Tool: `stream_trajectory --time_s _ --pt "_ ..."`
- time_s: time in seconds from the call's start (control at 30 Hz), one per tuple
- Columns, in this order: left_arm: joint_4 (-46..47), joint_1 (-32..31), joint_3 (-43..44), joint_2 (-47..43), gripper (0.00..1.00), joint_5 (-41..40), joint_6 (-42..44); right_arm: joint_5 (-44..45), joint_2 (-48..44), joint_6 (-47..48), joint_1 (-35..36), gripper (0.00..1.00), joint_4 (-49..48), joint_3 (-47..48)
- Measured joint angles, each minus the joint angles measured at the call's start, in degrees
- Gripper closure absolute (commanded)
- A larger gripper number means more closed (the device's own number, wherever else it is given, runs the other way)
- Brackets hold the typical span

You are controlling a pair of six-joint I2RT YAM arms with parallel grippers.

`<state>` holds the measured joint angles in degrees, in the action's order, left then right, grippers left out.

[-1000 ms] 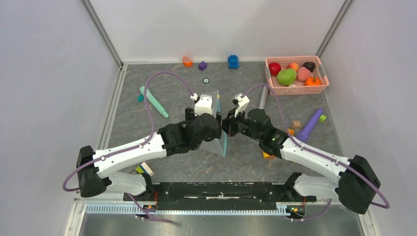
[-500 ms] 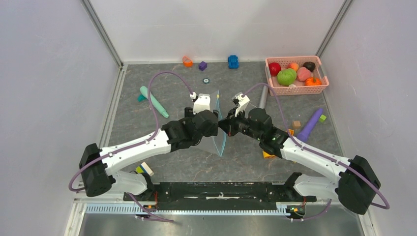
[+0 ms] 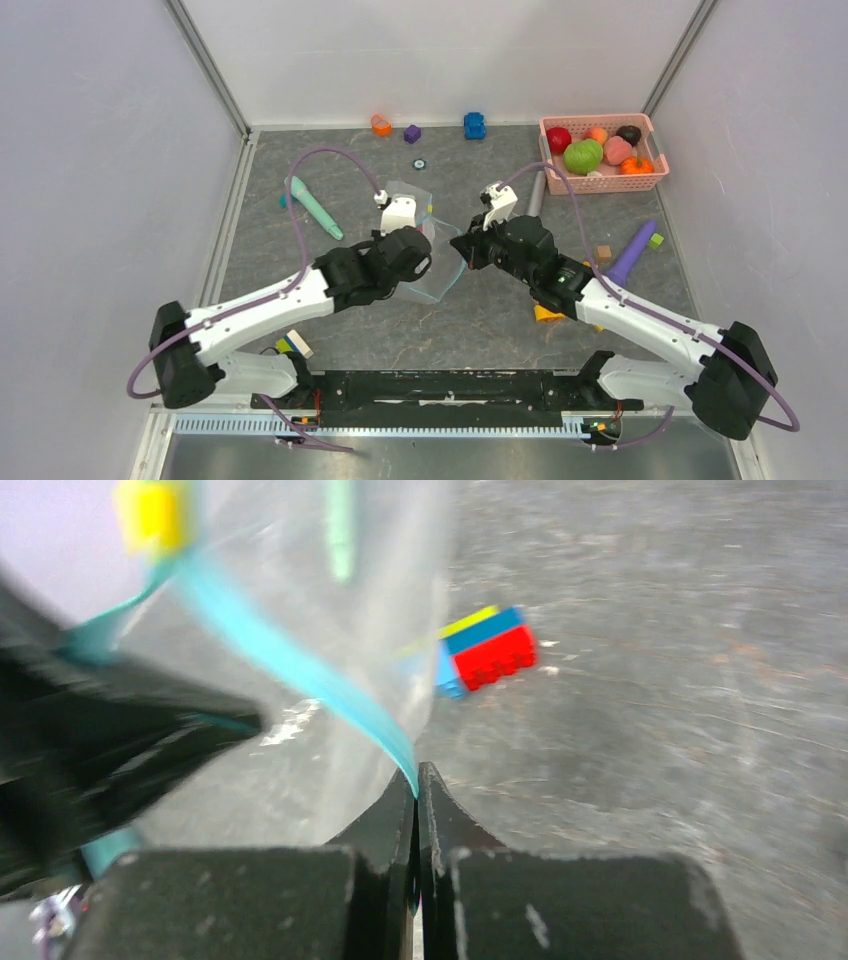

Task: Place the food in the zip-top bag and seal the zipper
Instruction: Open the zipper of the food storage bag at the center of the board, then move the bin to the center of the board.

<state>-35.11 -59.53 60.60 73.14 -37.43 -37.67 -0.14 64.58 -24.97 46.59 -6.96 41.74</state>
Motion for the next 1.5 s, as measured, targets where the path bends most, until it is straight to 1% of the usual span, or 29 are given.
stream_trajectory --time_s 0.13,0.23,0.33,0.5,0.63,0.67,0.7,0.77,0.8,0.83,0.87,0.93,0.97,1.1,1.2,1.3,1.4,1.43,1.47,1.5 --pt "-5.4 0.0 0.6 -6.4 0.98 1.1 1.9 9.6 0.8 -0.1 -0.7 1.0 6.1 3.3" --pt "-10.0 -0.2 3.4 -9.3 0.98 4.3 3.7 12.4 3.5 -1.2 -0.6 1.0 8.7 6.0" --pt "-13.3 -0.2 6.1 -9.7 0.98 7.4 5.4 12.4 6.6 -2.3 -0.5 1.0 9.5 8.0" --pt "-15.5 0.4 6.2 -10.0 0.98 10.4 5.8 8.6 11.1 -2.9 -0.5 1.0 9.4 9.4" --pt "-15.6 3.4 5.0 -9.0 0.98 13.7 5.7 4.4 12.7 -1.6 -0.9 0.94 8.0 8.8" --pt "-15.6 4.5 4.8 -8.2 0.98 14.4 5.6 2.8 12.7 -1.0 -1.2 0.9 6.9 8.1" --pt "-15.5 5.6 4.6 -7.1 0.98 15.2 5.5 1.5 12.7 -0.6 -1.4 0.82 6.1 7.6" --pt "-15.3 7.8 4.5 -4.2 0.98 16.5 5.5 -1.4 12.7 0.0 -1.7 0.6 4.7 6.8" --pt "-15.0 8.6 4.5 -2.8 0.98 17.2 5.5 -3.1 12.7 0.6 -1.9 0.51 4.0 6.6" --pt "-14.6 9.0 4.3 -1.3 0.98 18.2 5.5 -4.6 12.7 1.0 -2.0 0.45 3.5 6.6" --pt "-14.3 9.9 4.1 -0.6 0.98 18.6 5.5 -6.1 12.7 1.9 -2.0 0.33 2.7 6.6" --pt "-14.0 11.0 3.9 0.6 0.98 20.1 5.5 -8.7 12.6 3.8 -2.1 0.07 1.4 6.6" --pt "-14.0 11.3 3.8 0.8 0.98 20.5 5.5 -9.8 12.4 5.0 -2.3 0.02 1.2 6.6" --pt "-13.6 12.7 3.8 1.0 0.98 22.1 5.5 -14.0 10.3 9.1 -5.2 0.02 1.5 7.1" --pt "-13.4 13.6 3.8 1.0 0.98 22.9 5.5 -15.4 8.1 11.7 -11.7 0.02 2.0 8.3" --pt "-13.4 14.3 3.8 1.0 0.98 24.1 5.5 -13.7 7.8 14.3 -18.3 0.02 3.5 11.1" --pt "-13.9 14.9 4.4 1.8 0.98 24.6 5.6 -9.3 11.6 18.0 -24.1 0.02 7.5 17.0" --pt "-14.3 15.3 5.0 2.4 0.98 24.7 5.8 -7.5 12.3 19.2 -24.7 0.02 8.8 19.5" --pt "-14.4 15.6 5.4 3.0 0.98 25.2 6.0 -6.2 17.0 20.5 -27.3 0.02 10.1 22.3" --pt "-14.5 15.9 5.7 3.4 0.98 25.5 6.2 -5.3 19.5 21.5 -28.5 0.04 11.0 24.5"
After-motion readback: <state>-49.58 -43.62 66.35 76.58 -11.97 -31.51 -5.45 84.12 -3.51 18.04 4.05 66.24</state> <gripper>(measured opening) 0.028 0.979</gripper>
